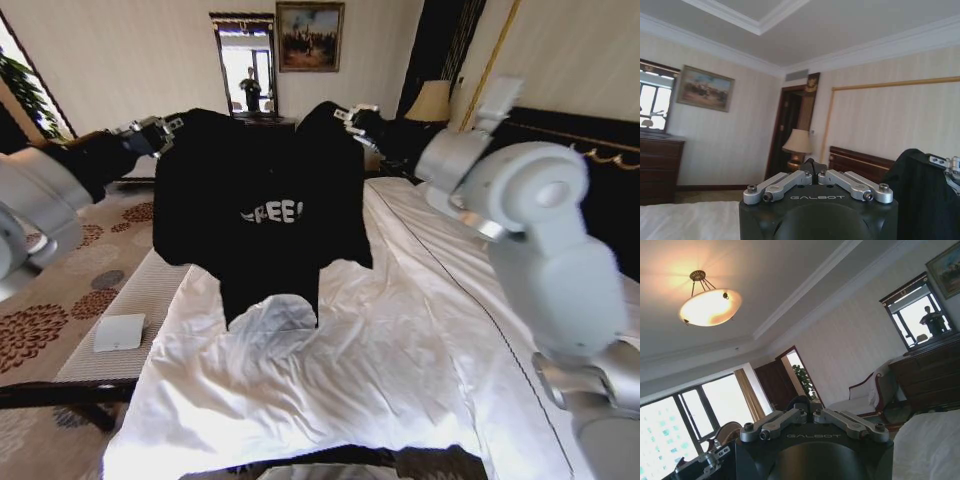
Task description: Fold the clothes on the bed.
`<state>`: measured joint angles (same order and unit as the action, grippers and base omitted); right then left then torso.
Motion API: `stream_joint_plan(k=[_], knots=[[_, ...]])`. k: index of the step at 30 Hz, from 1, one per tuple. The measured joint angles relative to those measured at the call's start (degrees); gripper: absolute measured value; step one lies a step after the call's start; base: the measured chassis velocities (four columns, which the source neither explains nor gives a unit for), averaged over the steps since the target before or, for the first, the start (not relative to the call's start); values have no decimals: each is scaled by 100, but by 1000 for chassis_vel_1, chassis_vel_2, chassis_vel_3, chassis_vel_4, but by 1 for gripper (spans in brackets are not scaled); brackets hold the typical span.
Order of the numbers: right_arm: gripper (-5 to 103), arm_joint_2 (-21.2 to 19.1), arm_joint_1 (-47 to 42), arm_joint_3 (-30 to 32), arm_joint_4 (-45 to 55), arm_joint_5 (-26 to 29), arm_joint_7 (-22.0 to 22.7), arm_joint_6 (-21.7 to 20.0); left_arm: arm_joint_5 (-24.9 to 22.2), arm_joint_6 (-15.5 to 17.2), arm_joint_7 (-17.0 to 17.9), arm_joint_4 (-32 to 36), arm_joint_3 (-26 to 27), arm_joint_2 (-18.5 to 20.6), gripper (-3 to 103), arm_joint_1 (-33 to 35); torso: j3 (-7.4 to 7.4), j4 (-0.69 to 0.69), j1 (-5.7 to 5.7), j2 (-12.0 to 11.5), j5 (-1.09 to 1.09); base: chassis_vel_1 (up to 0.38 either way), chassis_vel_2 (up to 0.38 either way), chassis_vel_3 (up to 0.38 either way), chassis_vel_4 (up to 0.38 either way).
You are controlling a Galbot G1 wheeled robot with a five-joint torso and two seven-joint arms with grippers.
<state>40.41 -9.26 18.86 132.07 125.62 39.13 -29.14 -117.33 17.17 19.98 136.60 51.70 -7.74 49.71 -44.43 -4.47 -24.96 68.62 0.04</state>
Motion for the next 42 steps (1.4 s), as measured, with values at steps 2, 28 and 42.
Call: stream_joint_plan(k=[2,28,42], knots=[[1,-403,-119,369,292,356,98,-13,-438,118,142,88,371,106,1,3,0,0,0,0,0,0,0,0,0],[1,609,-2330,-396,-693,-1598,-119,-589,1523,1559,996,-980,-2565,-1408,1,-68,-4,4,-5,-2,-5,0,0,0,0],[1,2043,-2882,-1750,-3061,-4250,-1069,-651,3941,988,540,-2786,-4471,-3441,1,-90,-3,4,-3,-2,-3,0,0,0,0]])
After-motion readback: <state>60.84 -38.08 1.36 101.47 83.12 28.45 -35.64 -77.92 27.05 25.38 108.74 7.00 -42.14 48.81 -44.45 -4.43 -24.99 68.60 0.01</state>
